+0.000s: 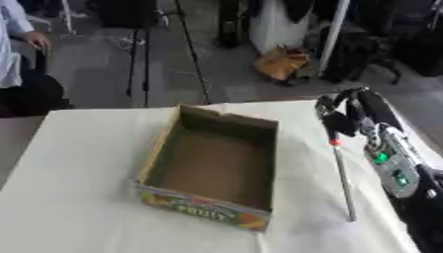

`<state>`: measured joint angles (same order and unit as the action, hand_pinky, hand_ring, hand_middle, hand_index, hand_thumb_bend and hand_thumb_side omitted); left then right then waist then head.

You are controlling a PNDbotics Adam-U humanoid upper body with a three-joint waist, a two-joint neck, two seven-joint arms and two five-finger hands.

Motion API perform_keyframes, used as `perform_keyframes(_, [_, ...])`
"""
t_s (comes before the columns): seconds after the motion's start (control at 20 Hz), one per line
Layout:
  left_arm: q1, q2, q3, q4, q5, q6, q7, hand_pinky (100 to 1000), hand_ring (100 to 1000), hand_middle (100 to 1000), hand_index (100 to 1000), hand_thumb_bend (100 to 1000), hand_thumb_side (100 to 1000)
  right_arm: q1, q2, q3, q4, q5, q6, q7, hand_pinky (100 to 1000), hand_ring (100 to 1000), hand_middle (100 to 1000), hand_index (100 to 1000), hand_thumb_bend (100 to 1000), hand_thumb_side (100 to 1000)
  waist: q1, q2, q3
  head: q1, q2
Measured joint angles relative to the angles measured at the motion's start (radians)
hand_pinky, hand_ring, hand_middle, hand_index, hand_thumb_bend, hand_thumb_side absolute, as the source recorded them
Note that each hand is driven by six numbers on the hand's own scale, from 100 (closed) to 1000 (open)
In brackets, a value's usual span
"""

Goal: Pick up objects on the table and place them in the box.

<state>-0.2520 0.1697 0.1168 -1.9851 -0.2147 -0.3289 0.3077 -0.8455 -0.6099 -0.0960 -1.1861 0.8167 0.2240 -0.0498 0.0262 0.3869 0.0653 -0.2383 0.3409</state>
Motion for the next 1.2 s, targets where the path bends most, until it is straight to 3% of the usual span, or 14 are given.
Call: perform_keyframes(1.2, [0.002,0.0,0.0,0.0,0.002,0.009,-0.009,664,947,982,735,100,1000,-0.082,-0.002,0.028,-0.106,-0.065,0.0,0.041,100,236,194,444,100,627,-0.034,-0.015,0.005,0.005,0.008])
